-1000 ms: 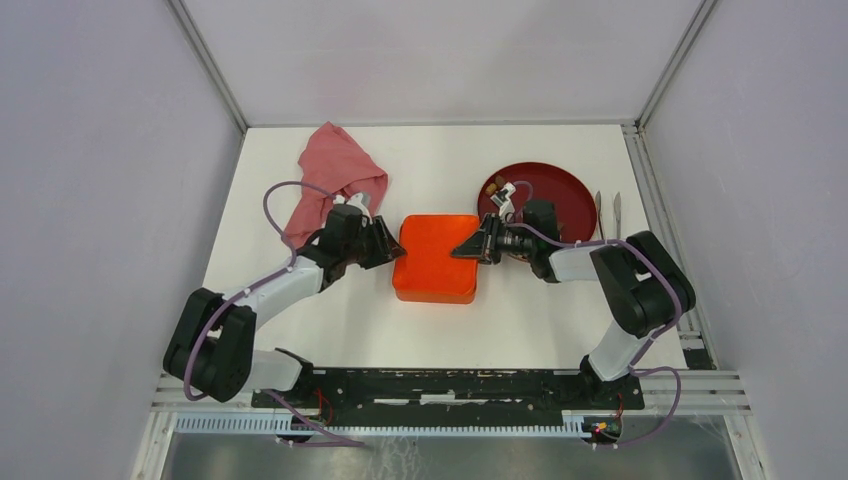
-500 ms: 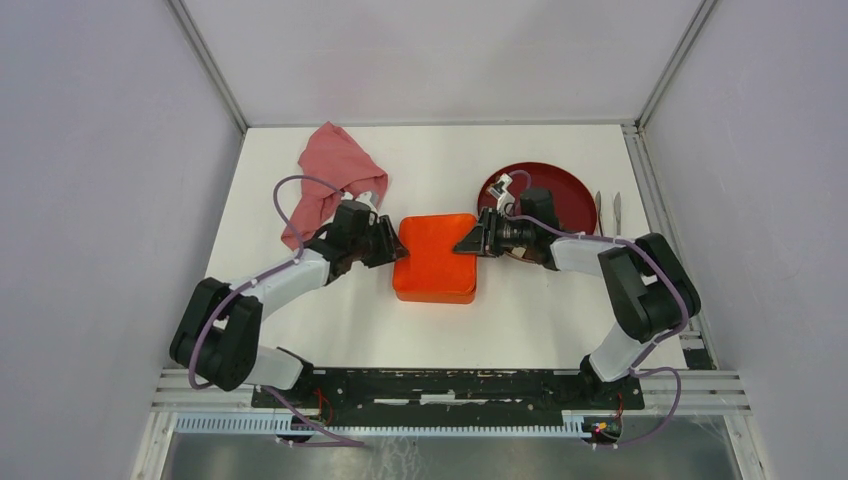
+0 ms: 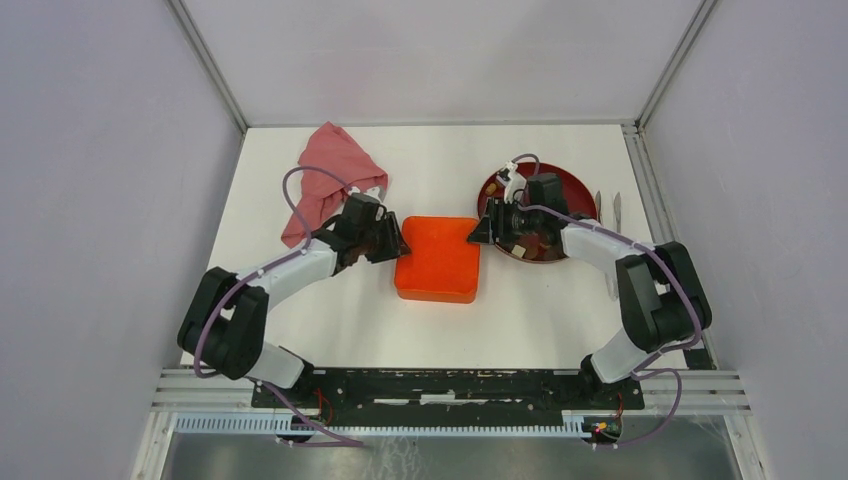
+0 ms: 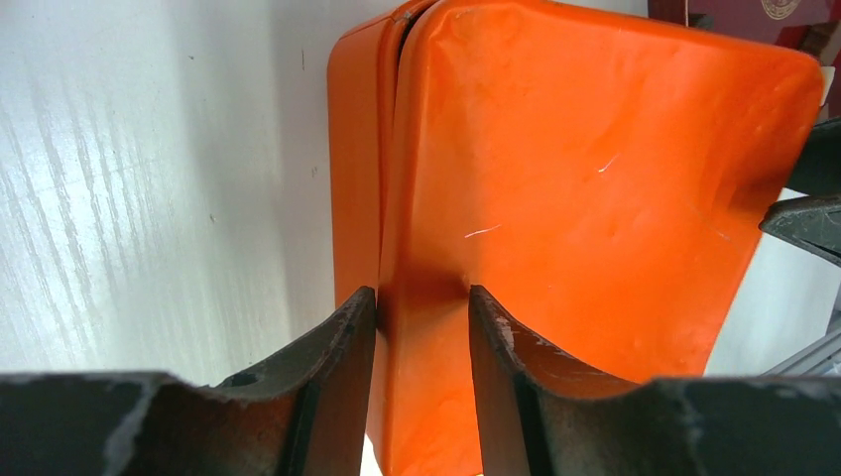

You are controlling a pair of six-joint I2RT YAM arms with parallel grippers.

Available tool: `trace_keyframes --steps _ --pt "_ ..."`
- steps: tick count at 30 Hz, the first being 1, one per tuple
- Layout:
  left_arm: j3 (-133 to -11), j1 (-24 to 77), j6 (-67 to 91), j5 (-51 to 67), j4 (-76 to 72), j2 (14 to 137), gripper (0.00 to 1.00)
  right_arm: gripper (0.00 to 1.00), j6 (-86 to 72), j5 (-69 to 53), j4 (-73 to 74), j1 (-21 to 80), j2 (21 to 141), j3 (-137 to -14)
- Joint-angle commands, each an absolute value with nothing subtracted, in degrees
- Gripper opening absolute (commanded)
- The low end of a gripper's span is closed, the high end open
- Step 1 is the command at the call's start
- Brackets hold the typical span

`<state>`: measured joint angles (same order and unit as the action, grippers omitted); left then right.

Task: Pack the chocolate
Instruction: Close the box lid on the packing box.

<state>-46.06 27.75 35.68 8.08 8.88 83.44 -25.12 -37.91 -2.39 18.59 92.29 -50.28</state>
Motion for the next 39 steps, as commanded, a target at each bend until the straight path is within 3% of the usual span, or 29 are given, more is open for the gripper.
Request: trace_keyframes --steps 1,9,11,12,19,29,39 --pt "-50.19 28.65 33.23 7.02 10.16 84.97 0.45 0.57 -17.02 -33.31 3.17 16.86 89.41 -53.55" --pt "-52.41 29.25 33.66 6.96 12.15 87.14 0.45 0.81 -10.42 -34.29 7.06 15.99 90.2 -55.9" --pt "-52.98 29.36 33.66 6.73 12.64 87.61 0.45 0.97 -9.74 -35.51 7.24 16.52 90.51 -55.25" --pt "-53.35 29.44 33.64 6.58 12.94 87.89 0.45 0.98 -9.2 -35.43 7.52 16.88 90.51 -54.99" --pt "-53.29 29.49 33.79 5.74 13.76 89.16 0.44 0.98 -7.25 -35.14 8.4 18.26 92.22 -54.31" --pt "-53.99 29.44 34.45 4.74 14.64 91.57 0.41 0.89 -4.97 -33.57 9.69 19.04 94.4 -55.58" --pt "-54.52 29.47 34.76 4.46 14.65 93.65 0.42 0.7 -3.91 -34.67 11.69 20.14 100.42 -60.8"
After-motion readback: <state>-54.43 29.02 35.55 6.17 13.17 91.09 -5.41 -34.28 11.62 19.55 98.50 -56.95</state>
